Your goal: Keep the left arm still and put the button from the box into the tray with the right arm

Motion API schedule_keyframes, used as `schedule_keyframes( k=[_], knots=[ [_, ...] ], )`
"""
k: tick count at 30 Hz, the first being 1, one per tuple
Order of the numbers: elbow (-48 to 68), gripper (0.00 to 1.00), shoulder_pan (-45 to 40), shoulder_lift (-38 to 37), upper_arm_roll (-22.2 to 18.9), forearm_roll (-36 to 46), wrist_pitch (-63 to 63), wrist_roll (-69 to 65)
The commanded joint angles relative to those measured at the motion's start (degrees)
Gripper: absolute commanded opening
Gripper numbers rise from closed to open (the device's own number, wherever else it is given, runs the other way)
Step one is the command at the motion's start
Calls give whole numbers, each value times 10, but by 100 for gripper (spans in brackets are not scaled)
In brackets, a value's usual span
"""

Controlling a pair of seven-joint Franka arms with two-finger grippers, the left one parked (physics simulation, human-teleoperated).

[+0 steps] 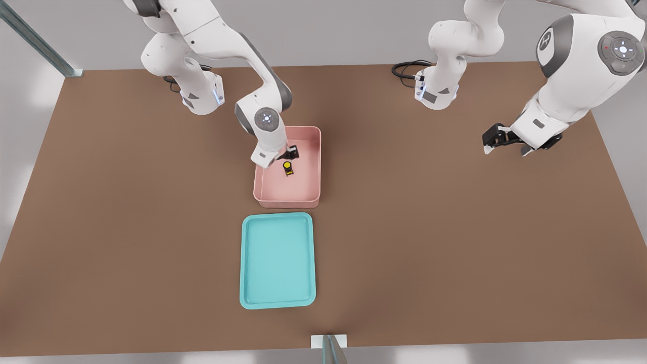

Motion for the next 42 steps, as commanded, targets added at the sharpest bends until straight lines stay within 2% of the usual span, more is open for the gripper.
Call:
schedule_keyframes(
  k=[1,6,11,24,26,29,31,40,42],
  knots=[
    [-7,100,0,7,1,9,92,171],
    [-39,100,0,19,16,9,141,138],
    [-45,99,0,41,49,9,172,146],
    [-48,99,-2,92,60,9,235,132],
    [-49,92,-1,97,60,9,241,132],
    [-47,66,-2,97,61,9,241,134],
    [-45,58,-6,97,61,9,240,135],
    [-3,43,-16,100,61,19,198,136],
    [69,43,-37,102,58,19,137,125]
  ],
)
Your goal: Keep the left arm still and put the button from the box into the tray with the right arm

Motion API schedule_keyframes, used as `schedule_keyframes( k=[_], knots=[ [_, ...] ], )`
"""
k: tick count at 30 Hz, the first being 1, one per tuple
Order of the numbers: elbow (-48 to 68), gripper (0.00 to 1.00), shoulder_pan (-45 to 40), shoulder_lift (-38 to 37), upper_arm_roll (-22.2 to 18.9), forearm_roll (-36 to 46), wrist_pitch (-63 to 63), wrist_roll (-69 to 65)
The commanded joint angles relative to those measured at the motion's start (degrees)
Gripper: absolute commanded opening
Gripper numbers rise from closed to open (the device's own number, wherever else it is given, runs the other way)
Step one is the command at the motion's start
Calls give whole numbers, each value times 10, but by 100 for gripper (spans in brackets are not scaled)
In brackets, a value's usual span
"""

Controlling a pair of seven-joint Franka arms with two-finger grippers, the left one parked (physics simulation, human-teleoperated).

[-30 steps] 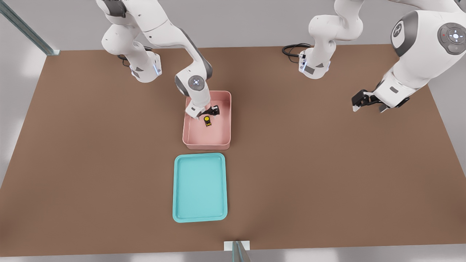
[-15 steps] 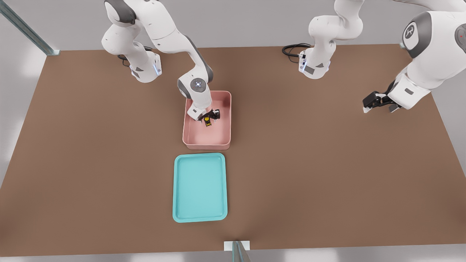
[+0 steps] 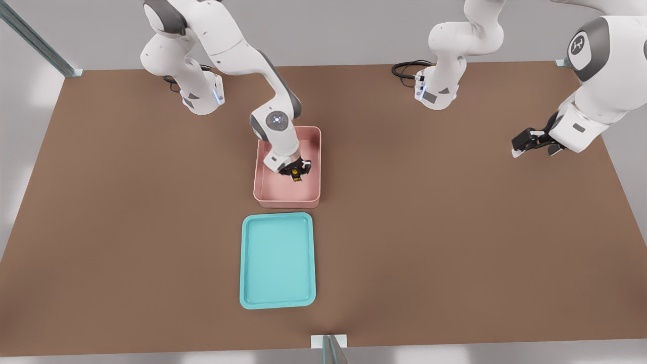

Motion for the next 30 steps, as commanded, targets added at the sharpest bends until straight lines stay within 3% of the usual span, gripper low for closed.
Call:
schedule_keyframes(
  k=[1,3,6,11,15,16,17,20,21,22,23,24,26,27,28,29,30],
  knots=[
    [65,43,-20,-3,-3,3,-115,-10],
    [167,43,-42,2,-14,3,-212,-39],
    [299,43,-107,75,-14,29,-262,-157],
    [473,43,-211,240,-15,82,-265,-332],
    [510,43,-256,285,-12,102,-251,-417],
    [518,51,-262,289,-10,103,-248,-423],
    [528,100,-263,289,-9,104,-257,-418],
    [567,100,-267,288,-9,120,-317,-393],
    [630,100,-271,272,-17,116,-446,-380],
    [641,100,-273,199,-33,92,-564,-379],
    [640,100,-289,122,-5,-17,-623,-394],
    [631,100,-326,63,54,-104,-656,-419],
    [598,100,-403,2,60,-124,-715,-484],
    [595,100,-470,-7,103,-123,-726,-497],
    [553,100,-475,-50,113,-160,-773,-493],
    [416,100,-500,-136,113,-167,-700,-497],
    [436,100,-525,-128,111,-160,-688,-538]
  ],
)
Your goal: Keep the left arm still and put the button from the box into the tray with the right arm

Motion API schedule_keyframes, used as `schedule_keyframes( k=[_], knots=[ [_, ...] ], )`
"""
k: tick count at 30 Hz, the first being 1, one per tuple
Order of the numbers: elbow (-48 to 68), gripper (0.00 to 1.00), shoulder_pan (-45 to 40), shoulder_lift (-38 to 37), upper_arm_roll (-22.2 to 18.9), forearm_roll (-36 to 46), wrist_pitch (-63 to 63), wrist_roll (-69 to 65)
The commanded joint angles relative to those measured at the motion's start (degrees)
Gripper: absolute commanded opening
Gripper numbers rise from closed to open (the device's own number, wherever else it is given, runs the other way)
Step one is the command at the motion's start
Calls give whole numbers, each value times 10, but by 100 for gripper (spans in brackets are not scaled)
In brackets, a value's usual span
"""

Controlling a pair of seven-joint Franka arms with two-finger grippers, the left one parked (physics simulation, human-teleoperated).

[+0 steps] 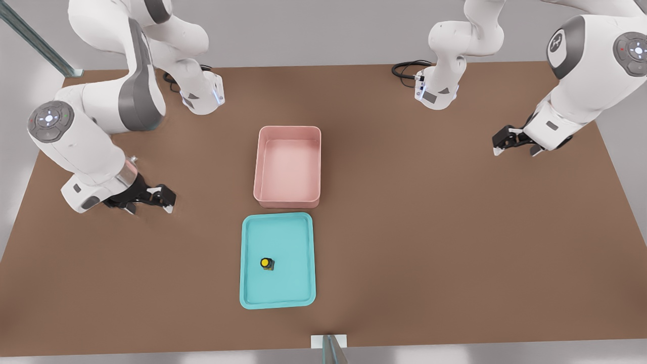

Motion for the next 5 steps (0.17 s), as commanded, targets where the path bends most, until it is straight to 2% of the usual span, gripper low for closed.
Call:
schedule_keyframes(
  k=[1,2,5],
  knots=[
    [19,100,-19,0,3,-40,-76,-251],
    [26,100,-45,0,4,-18,-75,-261],
    [24,100,-47,-1,4,-7,-76,-262]
  ],
)
